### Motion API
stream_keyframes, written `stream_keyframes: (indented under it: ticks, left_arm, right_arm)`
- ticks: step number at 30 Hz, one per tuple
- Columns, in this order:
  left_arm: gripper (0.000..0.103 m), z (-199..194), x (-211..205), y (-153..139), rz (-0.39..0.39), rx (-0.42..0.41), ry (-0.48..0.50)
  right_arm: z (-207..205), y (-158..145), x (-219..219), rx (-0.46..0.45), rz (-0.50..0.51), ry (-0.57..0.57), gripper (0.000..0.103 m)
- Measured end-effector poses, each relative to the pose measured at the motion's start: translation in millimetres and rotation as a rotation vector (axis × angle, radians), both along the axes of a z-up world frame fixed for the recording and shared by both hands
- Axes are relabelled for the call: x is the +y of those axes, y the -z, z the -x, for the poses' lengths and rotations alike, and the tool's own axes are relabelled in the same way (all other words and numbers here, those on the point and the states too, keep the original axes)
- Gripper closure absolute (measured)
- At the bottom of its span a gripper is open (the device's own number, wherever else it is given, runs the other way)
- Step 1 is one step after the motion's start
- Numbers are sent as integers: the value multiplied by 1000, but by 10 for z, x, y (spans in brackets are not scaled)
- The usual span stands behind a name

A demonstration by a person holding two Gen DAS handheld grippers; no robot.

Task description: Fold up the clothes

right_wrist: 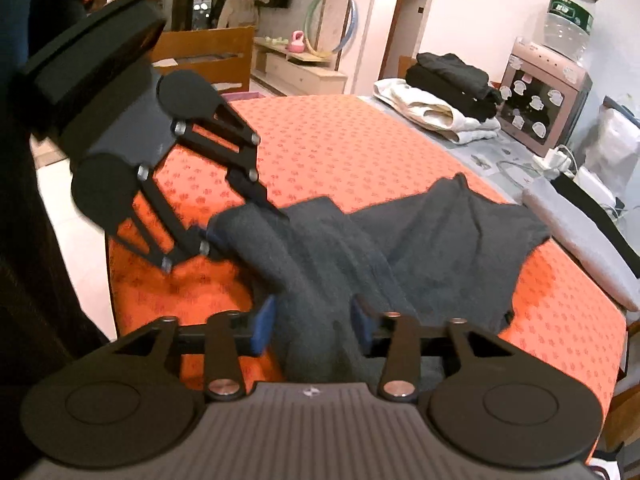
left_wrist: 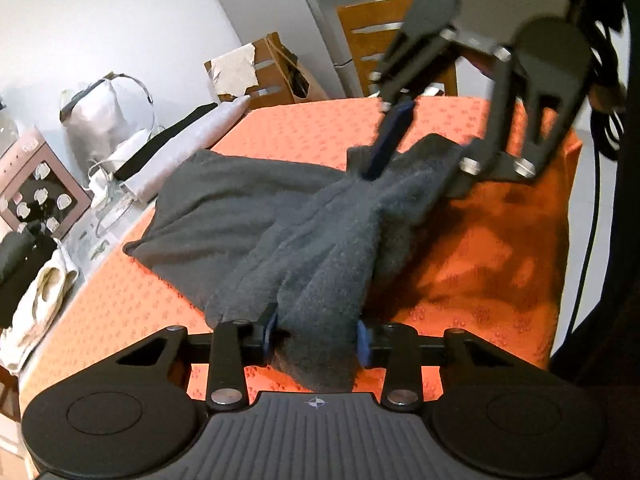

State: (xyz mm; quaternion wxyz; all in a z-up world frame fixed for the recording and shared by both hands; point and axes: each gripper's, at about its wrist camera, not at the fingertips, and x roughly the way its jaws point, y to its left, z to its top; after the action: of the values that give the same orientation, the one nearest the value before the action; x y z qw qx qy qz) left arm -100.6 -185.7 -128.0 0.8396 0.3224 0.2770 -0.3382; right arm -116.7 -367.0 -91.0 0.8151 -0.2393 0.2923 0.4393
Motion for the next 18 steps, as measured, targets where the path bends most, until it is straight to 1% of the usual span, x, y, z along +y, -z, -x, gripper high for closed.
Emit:
stream_keyframes:
  ticks: [2, 4, 5, 6, 7, 8, 9, 10, 13, 14, 16, 18]
  left_arm:
    - [63, -43, 17, -46, 16, 20, -10]
    - [64, -88, 37, -95, 34, 40, -21]
    - [64, -98, 42, -114, 37, 49, -22]
    - [65, -102, 44, -131, 39, 55, -20]
    - [66, -106, 45, -148, 40, 62, -18]
    - [67, -109, 47, -165, 41, 69, -16]
    - [68, -96, 48, -179, 43, 80, -17]
    - [68, -98, 51, -198, 47, 92, -23]
    - [69, -163, 112, -289, 90, 157, -66]
    - [69, -178, 138, -325, 108, 192, -81]
    - [69, -187, 181, -402, 139, 273, -95]
    - [69, -183, 222, -484, 168, 370, -96]
  right_arm:
    - [63, 58, -51, -21, 37, -18, 36]
    - [109, 134, -93, -44, 86, -39, 36]
    - [129, 185, -102, -77, 123, -41, 37]
    - [148, 238, -109, -112, 161, -41, 40]
    - [138, 279, -108, -134, 192, -38, 46]
    - [122, 318, -105, -154, 222, -35, 64]
    - [87, 338, -101, -152, 245, -32, 82]
    - [54, 302, -109, -130, 233, -25, 87]
    - [-23, 158, -146, -64, 179, -2, 89]
    - [-34, 100, -165, -46, 160, 3, 89]
    - [-46, -23, -218, 19, 121, 5, 89]
    - [-60, -141, -278, 115, 81, 7, 89]
